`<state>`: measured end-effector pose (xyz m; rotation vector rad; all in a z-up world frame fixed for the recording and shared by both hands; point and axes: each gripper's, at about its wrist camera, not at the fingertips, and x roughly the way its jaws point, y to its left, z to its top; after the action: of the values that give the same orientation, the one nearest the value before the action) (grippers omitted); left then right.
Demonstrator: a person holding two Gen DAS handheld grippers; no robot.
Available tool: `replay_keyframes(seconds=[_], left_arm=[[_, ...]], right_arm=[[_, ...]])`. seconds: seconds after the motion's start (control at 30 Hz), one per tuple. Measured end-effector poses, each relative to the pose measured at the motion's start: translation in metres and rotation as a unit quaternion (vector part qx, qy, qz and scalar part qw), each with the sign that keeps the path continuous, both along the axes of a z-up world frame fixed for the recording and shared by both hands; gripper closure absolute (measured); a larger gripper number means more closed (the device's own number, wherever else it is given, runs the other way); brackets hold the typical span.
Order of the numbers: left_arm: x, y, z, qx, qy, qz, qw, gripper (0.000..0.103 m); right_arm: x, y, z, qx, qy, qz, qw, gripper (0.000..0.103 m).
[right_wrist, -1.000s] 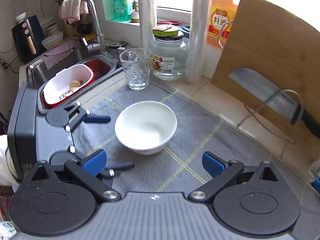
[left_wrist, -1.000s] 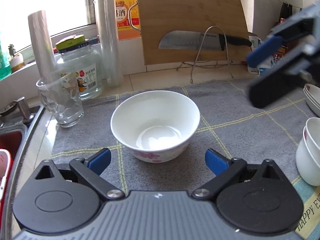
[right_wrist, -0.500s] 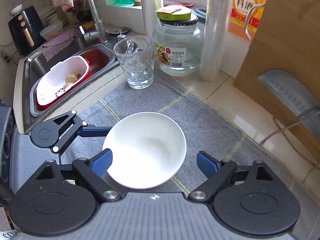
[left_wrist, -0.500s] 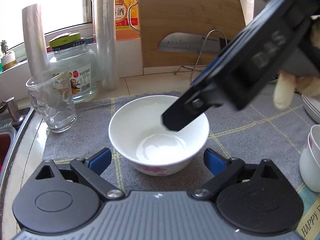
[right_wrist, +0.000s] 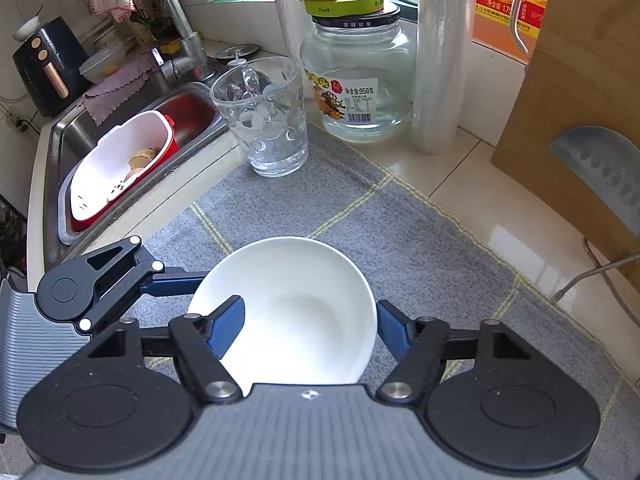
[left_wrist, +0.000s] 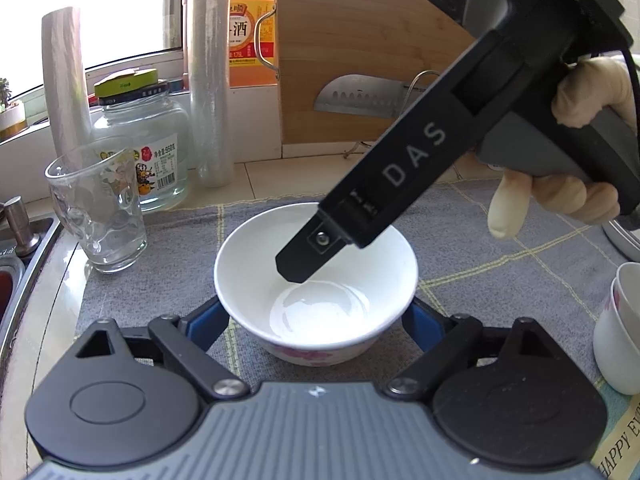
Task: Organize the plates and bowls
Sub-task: 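Lift the floral bowl with the right tool and carry it toward the white bowl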
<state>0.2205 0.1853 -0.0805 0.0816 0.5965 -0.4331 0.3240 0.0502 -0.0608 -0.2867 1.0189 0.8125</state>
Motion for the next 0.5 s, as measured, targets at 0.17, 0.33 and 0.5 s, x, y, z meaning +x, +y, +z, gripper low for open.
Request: replay_keyframes(seconds=[0.17,0.33,0.5], left_arm=[[0.0007,-0.0002,0.0001,0.001,-0.001,0.0,1.0,0.011],[0.0025,-0.0008,-0.0001,0.003,-0.005,0.0,1.0,0.011],[0.0007,-0.0012,-0.0002,0.01,-0.007,-0.005,0.9999,0.011]], right_arm=[[0.0004,0.0014,-0.0005,-0.003,0.0,0.002,1.0,0.027],[0.0037,0.0018,-0.0043,-0.002,0.007,-0.001,1.0,0.027],[0.0029,-0.0013,-0.0018,0.008,0.015,-0.007,1.0,0.027]])
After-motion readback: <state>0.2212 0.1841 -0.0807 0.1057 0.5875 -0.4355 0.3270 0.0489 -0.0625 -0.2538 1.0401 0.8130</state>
